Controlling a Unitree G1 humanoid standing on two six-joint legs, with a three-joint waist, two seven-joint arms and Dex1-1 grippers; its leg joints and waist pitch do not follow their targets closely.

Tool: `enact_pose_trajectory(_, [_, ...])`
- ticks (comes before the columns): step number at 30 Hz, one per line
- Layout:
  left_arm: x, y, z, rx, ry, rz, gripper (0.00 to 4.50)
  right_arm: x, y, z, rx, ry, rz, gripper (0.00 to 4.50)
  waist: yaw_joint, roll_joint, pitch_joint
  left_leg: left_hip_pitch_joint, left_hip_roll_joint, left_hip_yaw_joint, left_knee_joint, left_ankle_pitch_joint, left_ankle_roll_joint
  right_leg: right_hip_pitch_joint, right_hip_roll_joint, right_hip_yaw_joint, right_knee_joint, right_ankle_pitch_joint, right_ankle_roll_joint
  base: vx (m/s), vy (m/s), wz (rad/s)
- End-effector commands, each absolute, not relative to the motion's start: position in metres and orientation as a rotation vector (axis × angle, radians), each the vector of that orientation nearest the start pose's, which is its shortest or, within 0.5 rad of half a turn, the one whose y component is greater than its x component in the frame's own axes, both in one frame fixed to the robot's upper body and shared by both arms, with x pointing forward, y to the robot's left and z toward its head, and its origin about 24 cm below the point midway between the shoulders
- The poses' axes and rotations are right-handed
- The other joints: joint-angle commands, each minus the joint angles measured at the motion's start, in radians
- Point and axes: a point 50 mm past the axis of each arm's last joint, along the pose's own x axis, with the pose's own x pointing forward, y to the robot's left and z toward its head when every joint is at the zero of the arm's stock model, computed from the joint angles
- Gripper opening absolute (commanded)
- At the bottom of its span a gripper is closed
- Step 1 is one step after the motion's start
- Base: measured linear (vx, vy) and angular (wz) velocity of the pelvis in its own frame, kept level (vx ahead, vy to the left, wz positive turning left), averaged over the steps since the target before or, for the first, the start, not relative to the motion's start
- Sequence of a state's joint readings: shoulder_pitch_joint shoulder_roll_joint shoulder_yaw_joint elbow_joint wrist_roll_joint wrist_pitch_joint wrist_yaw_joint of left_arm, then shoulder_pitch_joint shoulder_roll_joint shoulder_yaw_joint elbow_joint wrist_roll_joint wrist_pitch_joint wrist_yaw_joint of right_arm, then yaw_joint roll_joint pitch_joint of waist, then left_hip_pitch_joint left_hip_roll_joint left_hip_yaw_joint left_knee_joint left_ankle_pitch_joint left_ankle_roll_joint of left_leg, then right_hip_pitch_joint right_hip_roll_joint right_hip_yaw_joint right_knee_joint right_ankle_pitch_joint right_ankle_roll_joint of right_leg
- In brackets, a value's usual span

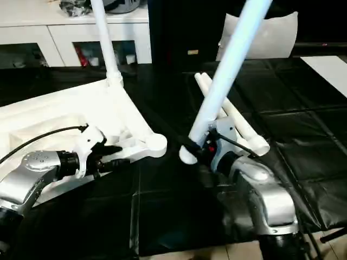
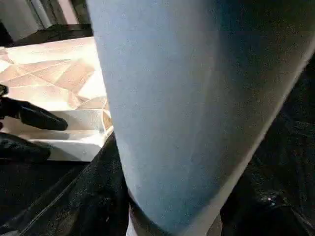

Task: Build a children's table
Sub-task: Insert table leg to table base

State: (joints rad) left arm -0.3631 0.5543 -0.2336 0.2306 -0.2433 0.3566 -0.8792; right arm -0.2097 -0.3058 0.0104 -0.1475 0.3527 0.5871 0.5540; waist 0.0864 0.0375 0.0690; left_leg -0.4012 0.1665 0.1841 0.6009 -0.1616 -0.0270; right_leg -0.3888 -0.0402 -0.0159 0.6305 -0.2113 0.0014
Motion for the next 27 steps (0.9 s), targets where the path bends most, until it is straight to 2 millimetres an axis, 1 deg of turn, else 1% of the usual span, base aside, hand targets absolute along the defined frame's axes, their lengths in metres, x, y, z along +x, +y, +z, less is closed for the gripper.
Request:
enact_pose_trajectory(1, [0.293,0.181,0.058,0.249,0.468,-0.965,2.10,0.275,-0.147,0.096,0.059,0.206,0.716,1.91,-0.004,0.012,-0.061,0.041,0.059,-0.034,-0.082,-0.317,-0.061,0.017,-0.092,0.044,-0.087,-0.237,-0.177,0.000,0.000,0.00])
enact_pose_trajectory(2, [0.293,0.181,0.058,0.251,0.473,-0.967,1.87,0.275,-0.147,0.096,0.057,0.206,0.719,1.91,-0.004,0.014,-0.061,0.042,0.059,-0.034,-0.082,-0.319,-0.063,0.016,-0.092,0.044,-0.087,-0.238,-0.178,0.000,0.000,0.00])
enact_pose_trajectory(3, [0.293,0.181,0.058,0.254,0.478,-0.969,1.77,0.276,-0.148,0.097,0.040,0.203,0.708,1.91,-0.005,0.014,-0.061,0.042,0.060,-0.035,-0.083,-0.324,-0.064,0.015,-0.091,0.043,-0.087,-0.241,-0.178,0.000,0.000,0.00])
enact_pose_trajectory(5, [0.293,0.181,0.057,0.256,0.482,-0.974,1.71,0.276,-0.147,0.097,0.031,0.190,0.723,1.91,-0.005,0.014,-0.060,0.042,0.060,-0.035,-0.083,-0.334,-0.066,0.015,-0.093,0.044,-0.088,-0.254,-0.178,0.000,0.000,0.00])
enact_pose_trajectory(6, [0.293,0.181,0.057,0.255,0.484,-0.978,1.54,0.276,-0.146,0.097,0.022,0.192,0.726,1.91,-0.005,0.014,-0.060,0.042,0.059,-0.035,-0.083,-0.335,-0.065,0.015,-0.093,0.044,-0.089,-0.259,-0.177,0.000,0.000,0.00])
enact_pose_trajectory(7, [0.292,0.180,0.057,0.255,0.485,-0.981,1.54,0.276,-0.146,0.097,0.015,0.194,0.727,1.91,-0.005,0.014,-0.060,0.043,0.059,-0.035,-0.082,-0.337,-0.065,0.014,-0.093,0.044,-0.090,-0.262,-0.178,0.000,0.000,0.00])
enact_pose_trajectory(10, [0.292,0.180,0.056,0.260,0.494,-0.994,1.21,0.277,-0.143,0.098,0.003,0.190,0.750,1.91,-0.005,0.015,-0.060,0.042,0.060,-0.036,-0.084,-0.339,-0.067,0.015,-0.092,0.044,-0.089,-0.257,-0.178,0.000,0.000,0.00])
enact_pose_trajectory(12, [0.292,0.179,0.056,0.263,0.498,-0.998,1.16,0.278,-0.142,0.098,0.009,0.193,0.764,1.91,-0.005,0.014,-0.060,0.043,0.060,-0.036,-0.083,-0.339,-0.067,0.014,-0.092,0.044,-0.088,-0.253,-0.180,0.000,0.000,0.00])
enact_pose_trajectory(13, [0.292,0.179,0.056,0.265,0.499,-0.999,0.97,0.278,-0.142,0.098,0.011,0.194,0.766,1.91,-0.006,0.014,-0.061,0.042,0.060,-0.036,-0.083,-0.333,-0.065,0.016,-0.092,0.044,-0.087,-0.246,-0.182,0.000,0.000,0.00])
enact_pose_trajectory(15, [0.291,0.178,0.053,0.286,0.515,-1.027,0.78,0.281,-0.141,0.100,0.054,0.212,0.803,1.91,-0.005,0.009,-0.059,0.042,0.060,-0.034,-0.083,-0.325,-0.058,0.015,-0.093,0.045,-0.089,-0.250,-0.182,0.000,0.000,0.00])
enact_pose_trajectory(16, [0.291,0.177,0.053,0.288,0.516,-1.030,0.73,0.281,-0.140,0.100,0.057,0.213,0.806,1.91,-0.005,0.011,-0.059,0.042,0.059,-0.034,-0.082,-0.325,-0.056,0.015,-0.093,0.045,-0.088,-0.252,-0.183,0.000,0.000,0.00])
enact_pose_trajectory(17, [0.291,0.176,0.053,0.298,0.520,-1.054,0.73,0.282,-0.139,0.100,0.073,0.218,0.830,1.91,-0.005,0.011,-0.059,0.042,0.061,-0.034,-0.083,-0.321,-0.057,0.015,-0.093,0.045,-0.089,-0.250,-0.182,0.000,0.000,0.00])
enact_pose_trajectory(18, [0.291,0.175,0.053,0.306,0.516,-1.076,0.40,0.283,-0.138,0.101,0.071,0.215,0.850,1.91,-0.005,0.011,-0.059,0.041,0.061,-0.035,-0.083,-0.319,-0.056,0.016,-0.093,0.044,-0.087,-0.243,-0.183,0.000,0.000,0.00])
enact_pose_trajectory(19, [0.291,0.175,0.053,0.308,0.514,-1.083,0.40,0.284,-0.137,0.101,0.070,0.215,0.855,1.91,-0.005,0.012,-0.060,0.041,0.061,-0.035,-0.083,-0.317,-0.056,0.017,-0.094,0.044,-0.086,-0.238,-0.184,0.000,0.000,0.00])
enact_pose_trajectory(21, [0.290,0.172,0.056,0.327,0.496,-1.134,0.21,0.285,-0.135,0.103,0.067,0.207,0.883,1.91,-0.004,0.009,-0.060,0.040,0.061,-0.035,-0.083,-0.303,-0.053,0.017,-0.095,0.044,-0.086,-0.223,-0.188,0.000,0.000,0.00])
enact_pose_trajectory(22, [0.287,0.169,0.057,0.355,0.479,-1.196,0.21,0.286,-0.133,0.104,0.065,0.200,0.902,1.91,-0.004,0.009,-0.060,0.039,0.061,-0.034,-0.083,-0.297,-0.051,0.018,-0.094,0.044,-0.086,-0.216,-0.189,0.000,0.000,0.00])
enact_pose_trajectory(23, [0.283,0.166,0.057,0.391,0.480,-1.264,0.10,0.286,-0.131,0.105,0.065,0.198,0.927,1.91,-0.003,0.007,-0.061,0.039,0.062,-0.033,-0.083,-0.289,-0.048,0.018,-0.094,0.045,-0.085,-0.198,-0.191,0.000,0.000,0.00])
enact_pose_trajectory(24, [0.283,0.166,0.057,0.391,0.480,-1.264,0.10,0.286,-0.131,0.105,0.065,0.198,0.927,1.91,-0.001,0.009,-0.061,0.040,0.062,-0.034,-0.083,-0.287,-0.046,0.017,-0.095,0.044,-0.084,-0.194,-0.192,0.000,0.000,0.00])
enact_pose_trajectory(25, [0.278,0.163,0.056,0.420,0.478,-1.338,0.10,0.285,-0.130,0.105,0.058,0.205,0.959,1.91,-0.001,0.011,-0.060,0.042,0.063,-0.031,-0.083,-0.288,-0.046,0.015,-0.094,0.045,-0.084,-0.187,-0.195,0.000,0.000,0.00])
enact_pose_trajectory(27, [0.274,0.156,0.057,0.410,0.465,-1.414,0.03,0.283,-0.129,0.101,0.013,0.233,1.008,1.91,0.003,0.011,-0.059,0.043,0.064,-0.031,-0.084,-0.294,-0.045,0.016,-0.095,0.045,-0.085,-0.195,-0.195,0.000,0.000,0.00])
